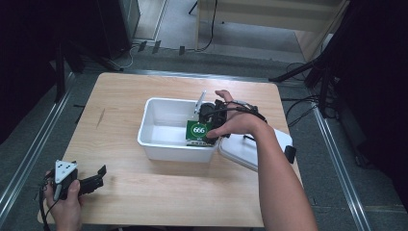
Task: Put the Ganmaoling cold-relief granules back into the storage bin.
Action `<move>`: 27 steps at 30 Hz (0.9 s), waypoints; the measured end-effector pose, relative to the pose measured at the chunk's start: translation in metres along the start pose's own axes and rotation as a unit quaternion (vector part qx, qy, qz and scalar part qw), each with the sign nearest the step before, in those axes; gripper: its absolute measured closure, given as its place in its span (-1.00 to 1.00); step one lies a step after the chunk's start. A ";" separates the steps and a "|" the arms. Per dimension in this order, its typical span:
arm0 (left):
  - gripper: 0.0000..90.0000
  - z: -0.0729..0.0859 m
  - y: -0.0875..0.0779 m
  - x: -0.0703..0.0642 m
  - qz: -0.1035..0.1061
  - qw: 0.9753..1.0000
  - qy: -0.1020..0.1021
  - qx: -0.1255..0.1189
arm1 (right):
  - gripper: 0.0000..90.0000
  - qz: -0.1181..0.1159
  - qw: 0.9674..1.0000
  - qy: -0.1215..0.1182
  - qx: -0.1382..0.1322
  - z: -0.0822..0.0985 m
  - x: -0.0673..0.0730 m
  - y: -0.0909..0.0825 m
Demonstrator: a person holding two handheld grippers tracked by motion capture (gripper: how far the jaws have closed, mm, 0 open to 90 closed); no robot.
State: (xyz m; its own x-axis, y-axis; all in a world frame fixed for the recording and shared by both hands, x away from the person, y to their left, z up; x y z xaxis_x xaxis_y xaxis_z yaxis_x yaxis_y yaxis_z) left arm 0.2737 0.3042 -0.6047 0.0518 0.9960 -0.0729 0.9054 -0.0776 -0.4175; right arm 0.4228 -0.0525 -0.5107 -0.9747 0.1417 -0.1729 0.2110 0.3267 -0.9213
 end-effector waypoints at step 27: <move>-0.99 0.000 0.000 -0.001 -0.002 1.000 0.006 0.000 | -0.89 0.043 0.998 0.036 -0.017 0.032 -0.016 -0.079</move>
State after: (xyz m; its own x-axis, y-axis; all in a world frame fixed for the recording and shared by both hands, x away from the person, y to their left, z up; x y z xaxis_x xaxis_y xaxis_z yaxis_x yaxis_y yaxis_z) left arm 0.2738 0.3036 -0.6046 0.0524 0.9968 -0.0606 0.9057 -0.0730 -0.4176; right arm 0.4192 -0.1107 -0.4461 -0.9453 0.2371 -0.2242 0.2972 0.3423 -0.8913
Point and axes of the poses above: each handheld gripper's, and its own axes: y roughly forward along the jaws, z roughly out of its underside, x roughly to its left, the point moved 10 cm from there along y, roughly forward along the jaws, and after that the axes turned 7 degrees about -x, right-handed, at the moved point
